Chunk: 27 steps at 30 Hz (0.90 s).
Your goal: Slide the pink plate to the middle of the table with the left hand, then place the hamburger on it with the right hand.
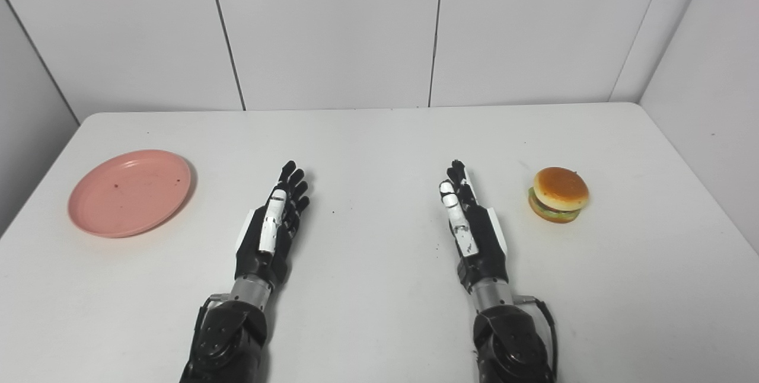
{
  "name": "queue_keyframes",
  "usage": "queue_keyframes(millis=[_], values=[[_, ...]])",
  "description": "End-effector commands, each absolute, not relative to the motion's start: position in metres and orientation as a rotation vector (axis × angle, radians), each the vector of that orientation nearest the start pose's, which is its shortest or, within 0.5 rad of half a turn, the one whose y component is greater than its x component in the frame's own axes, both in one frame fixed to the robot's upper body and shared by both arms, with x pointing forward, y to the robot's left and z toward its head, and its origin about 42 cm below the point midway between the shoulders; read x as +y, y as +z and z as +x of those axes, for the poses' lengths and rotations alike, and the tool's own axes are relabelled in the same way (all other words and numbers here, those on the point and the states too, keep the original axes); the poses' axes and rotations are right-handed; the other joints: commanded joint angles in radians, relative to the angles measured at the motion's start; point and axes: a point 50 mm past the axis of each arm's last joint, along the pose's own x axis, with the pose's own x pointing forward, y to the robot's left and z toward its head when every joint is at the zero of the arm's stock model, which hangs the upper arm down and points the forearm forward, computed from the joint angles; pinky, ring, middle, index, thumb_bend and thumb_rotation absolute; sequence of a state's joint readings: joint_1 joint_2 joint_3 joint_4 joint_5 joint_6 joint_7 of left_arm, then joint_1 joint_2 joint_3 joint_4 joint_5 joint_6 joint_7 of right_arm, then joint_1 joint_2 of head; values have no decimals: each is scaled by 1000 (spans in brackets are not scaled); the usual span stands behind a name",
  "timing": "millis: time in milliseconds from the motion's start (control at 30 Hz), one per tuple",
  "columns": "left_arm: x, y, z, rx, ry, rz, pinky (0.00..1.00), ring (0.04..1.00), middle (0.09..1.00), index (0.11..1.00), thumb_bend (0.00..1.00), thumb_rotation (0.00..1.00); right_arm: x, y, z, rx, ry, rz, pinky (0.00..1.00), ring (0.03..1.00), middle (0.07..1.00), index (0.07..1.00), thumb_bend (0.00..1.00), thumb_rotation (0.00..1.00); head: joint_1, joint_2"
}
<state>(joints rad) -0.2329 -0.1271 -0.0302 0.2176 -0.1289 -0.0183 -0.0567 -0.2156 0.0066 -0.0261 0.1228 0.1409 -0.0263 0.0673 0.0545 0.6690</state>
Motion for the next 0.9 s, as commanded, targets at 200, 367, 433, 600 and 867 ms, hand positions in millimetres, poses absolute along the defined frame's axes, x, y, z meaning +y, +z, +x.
queue_keyframes(millis=[200, 367, 433, 600, 867], values=[[102, 106, 351, -62, -170, -211, 1000, 1000, 1000, 1000, 388, 1000, -219, 141, 350, -152, 109, 113, 1000, 987, 1000, 1000, 497, 850, 206, -65], [106, 127, 361, -99, -151, -218, 1000, 1000, 1000, 1000, 404, 1000, -234, 130, 356, -161, 118, 155, 1000, 999, 1000, 1000, 592, 810, 273, -89], [111, 139, 366, -109, -133, -236, 999, 996, 991, 989, 382, 1000, -236, 129, 356, -167, 114, 141, 1000, 999, 1000, 1000, 574, 830, 282, -96], [148, 167, 374, -113, -79, -263, 888, 890, 876, 860, 483, 1000, -235, 129, 357, -169, 115, 142, 1000, 1000, 1000, 1000, 562, 841, 272, -102], [210, 198, 395, -174, 40, -173, 776, 800, 789, 778, 526, 1000, -227, 131, 357, -174, 121, 153, 1000, 991, 1000, 1000, 530, 826, 262, -111]])
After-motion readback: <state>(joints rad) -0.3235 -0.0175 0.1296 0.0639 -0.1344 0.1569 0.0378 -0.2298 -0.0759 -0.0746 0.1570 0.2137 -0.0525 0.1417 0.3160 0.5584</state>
